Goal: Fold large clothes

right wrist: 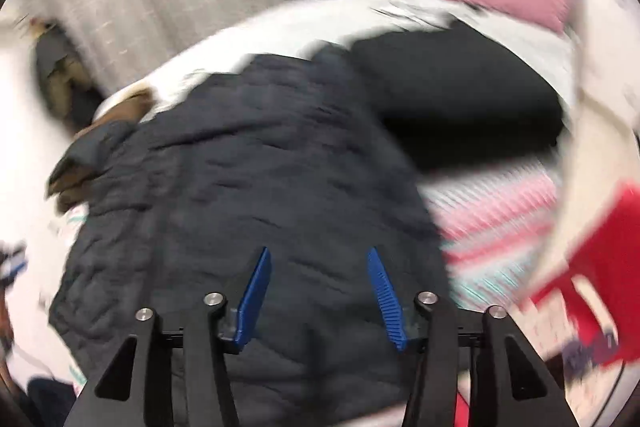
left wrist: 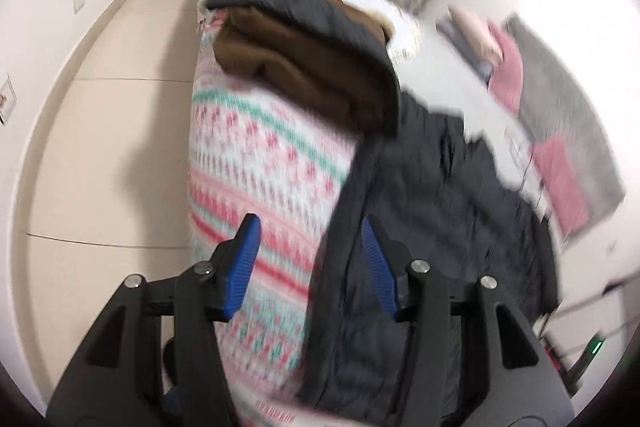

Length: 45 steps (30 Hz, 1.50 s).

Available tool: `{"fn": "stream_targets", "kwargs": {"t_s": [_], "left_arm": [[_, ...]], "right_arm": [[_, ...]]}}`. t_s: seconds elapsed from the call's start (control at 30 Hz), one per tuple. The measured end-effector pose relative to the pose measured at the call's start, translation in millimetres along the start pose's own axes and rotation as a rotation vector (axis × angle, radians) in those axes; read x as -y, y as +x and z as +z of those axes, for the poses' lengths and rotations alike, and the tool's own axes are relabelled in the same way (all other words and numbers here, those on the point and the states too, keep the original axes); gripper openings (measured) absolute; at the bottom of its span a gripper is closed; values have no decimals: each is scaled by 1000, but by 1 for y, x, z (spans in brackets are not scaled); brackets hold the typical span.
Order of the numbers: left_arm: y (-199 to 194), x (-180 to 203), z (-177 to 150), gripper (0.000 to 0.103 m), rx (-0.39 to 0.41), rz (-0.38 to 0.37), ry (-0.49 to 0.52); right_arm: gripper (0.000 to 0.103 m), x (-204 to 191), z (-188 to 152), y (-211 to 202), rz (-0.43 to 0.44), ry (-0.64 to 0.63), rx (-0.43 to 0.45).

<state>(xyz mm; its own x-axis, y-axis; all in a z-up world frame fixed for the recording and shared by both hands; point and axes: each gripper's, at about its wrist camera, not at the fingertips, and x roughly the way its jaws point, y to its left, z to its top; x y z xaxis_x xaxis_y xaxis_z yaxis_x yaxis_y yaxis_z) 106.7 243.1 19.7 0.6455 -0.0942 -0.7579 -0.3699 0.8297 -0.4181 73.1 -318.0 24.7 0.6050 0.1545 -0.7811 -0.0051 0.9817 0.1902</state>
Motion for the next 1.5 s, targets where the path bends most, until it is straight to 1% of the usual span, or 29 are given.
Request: {"fn": "stream_targets", "kwargs": {"t_s": [0.07, 0.1, 0.17, 0.27, 0.3, 0.37, 0.43, 0.5, 0.57, 0.67, 0.73, 0.77, 0.8, 0.83, 0.87, 0.93, 1.0, 1.1, 1.17, 1.23, 1.33, 1.43, 1.5], "left_arm": [[5, -12, 25, 60, 29, -28, -65], [10, -25, 40, 61, 55, -44, -113], [24, -49, 67, 62, 78, -73, -222], [44, -85, 98, 62, 103, -159, -383], [50, -92, 107, 62, 108, -178, -415], [67, -103, 125, 62, 115, -211, -455], [84, -108, 138, 63, 117, -240, -485], [100, -112, 148, 64, 111, -256, -516], [121, -115, 157, 64, 101, -253, -547], [145, -124, 169, 64, 96, -283, -603], [153, -130, 175, 64, 119, -311, -648], [156, -133, 177, 64, 144, -326, -668], [156, -133, 179, 64, 159, -336, -674], [157, -134, 181, 56, 174, -337, -672], [156, -132, 184, 34, 188, -327, -659], [154, -130, 189, 9, 205, -299, -627], [148, -126, 194, 6, 225, -256, -594], [129, -121, 200, 4, 300, -232, -560], [114, -113, 208, 4, 334, -171, -501], [105, -107, 214, 4, 356, -121, -452], [94, -100, 226, 4, 370, -71, -394], [89, -88, 231, 4, 376, -43, -357], [79, -74, 233, 4, 401, -46, -325]], "right_arm": [[66, -36, 10, 12, 56, -81, 4], [66, -58, 14, 24, 95, -135, -4], [67, -88, 18, 46, 136, -208, -28], [67, -114, 23, 79, 151, -273, -62], [67, -120, 27, 91, 161, -280, -72], [67, -130, 34, 115, 194, -269, -94], [67, -136, 34, 135, 224, -260, -107], [67, -143, 31, 153, 221, -263, -108], [67, -145, 24, 169, 205, -266, -119], [67, -141, 17, 175, 187, -272, -117], [67, -137, 17, 169, 185, -279, -95], [67, -135, 17, 167, 178, -279, -79], [67, -132, 17, 165, 179, -275, -76], [67, -129, 16, 165, 185, -269, -77], [67, -128, 15, 167, 188, -262, -82], [67, -128, 15, 169, 188, -264, -83], [67, -129, 15, 170, 189, -268, -82], [67, -128, 14, 169, 195, -261, -80], [67, -125, 15, 168, 198, -246, -80], [67, -123, 15, 169, 196, -235, -81], [67, -121, 14, 171, 191, -226, -91], [67, -121, 14, 174, 184, -228, -100], [67, -120, 14, 174, 185, -226, -100]]}}
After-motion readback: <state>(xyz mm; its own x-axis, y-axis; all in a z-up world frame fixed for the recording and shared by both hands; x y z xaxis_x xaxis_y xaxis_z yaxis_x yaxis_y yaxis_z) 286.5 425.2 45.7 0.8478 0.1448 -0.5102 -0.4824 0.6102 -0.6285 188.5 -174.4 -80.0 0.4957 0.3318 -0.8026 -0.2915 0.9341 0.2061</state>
